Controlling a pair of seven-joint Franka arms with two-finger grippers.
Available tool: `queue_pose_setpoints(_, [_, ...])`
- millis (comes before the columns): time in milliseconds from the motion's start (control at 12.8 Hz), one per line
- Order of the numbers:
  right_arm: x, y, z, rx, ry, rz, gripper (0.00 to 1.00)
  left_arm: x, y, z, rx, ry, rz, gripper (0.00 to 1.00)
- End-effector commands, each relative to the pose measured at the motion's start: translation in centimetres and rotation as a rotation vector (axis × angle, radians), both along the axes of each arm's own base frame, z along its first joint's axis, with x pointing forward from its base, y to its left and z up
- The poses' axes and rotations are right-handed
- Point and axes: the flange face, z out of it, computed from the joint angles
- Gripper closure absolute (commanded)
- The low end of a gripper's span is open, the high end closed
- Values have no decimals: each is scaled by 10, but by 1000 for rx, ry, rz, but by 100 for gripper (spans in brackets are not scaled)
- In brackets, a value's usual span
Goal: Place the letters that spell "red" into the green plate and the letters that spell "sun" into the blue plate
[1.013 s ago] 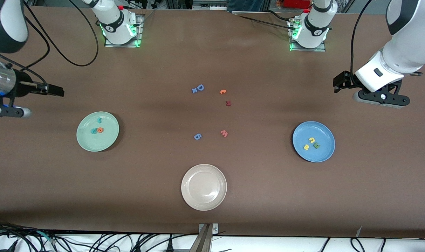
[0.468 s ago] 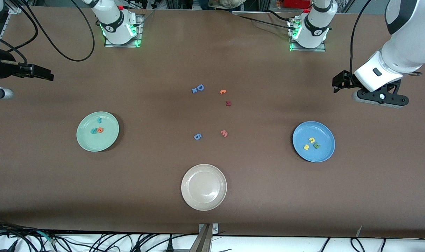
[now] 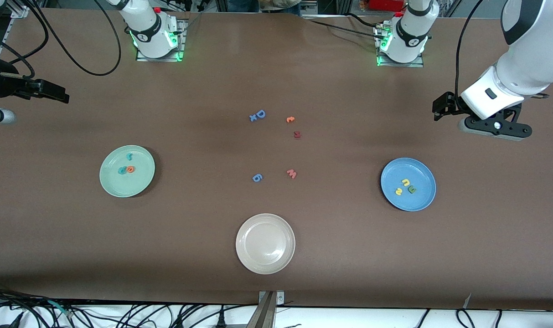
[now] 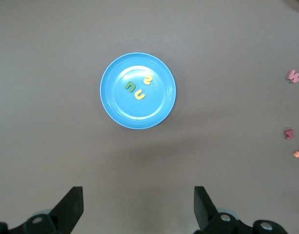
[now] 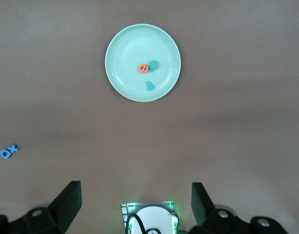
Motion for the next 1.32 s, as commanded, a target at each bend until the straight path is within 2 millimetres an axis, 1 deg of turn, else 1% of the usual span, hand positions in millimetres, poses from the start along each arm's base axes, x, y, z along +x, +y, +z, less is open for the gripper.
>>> queue_pose_setpoints(0, [-11, 1, 3, 24, -21, 4, 0, 1, 1, 7, -26, 2, -18, 0])
queue_pose_setpoints(234, [-9, 0, 3, 23, -32, 1, 0, 1, 0, 9, -26, -1, -21, 0])
queue_pose_setpoints(312, [-7, 2, 1, 21, -34, 4, 0, 2, 0, 14, -28, -11, -21, 0])
queue_pose_setpoints(545, [2, 3, -3, 20, -29, 6, 0, 2, -2, 19, -26, -23, -20, 0])
queue_pose_setpoints(623, [2, 3, -4, 20, -27, 6, 0, 3, -2, 23, -23, -32, -22, 0])
queue_pose_setpoints(779, [2, 3, -4, 20, -27, 6, 0, 5, 3, 22, -30, -30, -9, 0])
queue_pose_setpoints(857, [3, 2, -5, 20, -26, 3, 0, 4, 1, 25, -19, -36, -18, 0])
queue_pose_setpoints(1247, [3, 1, -5, 22, -26, 6, 0, 2, 2, 26, -28, -25, -6, 0])
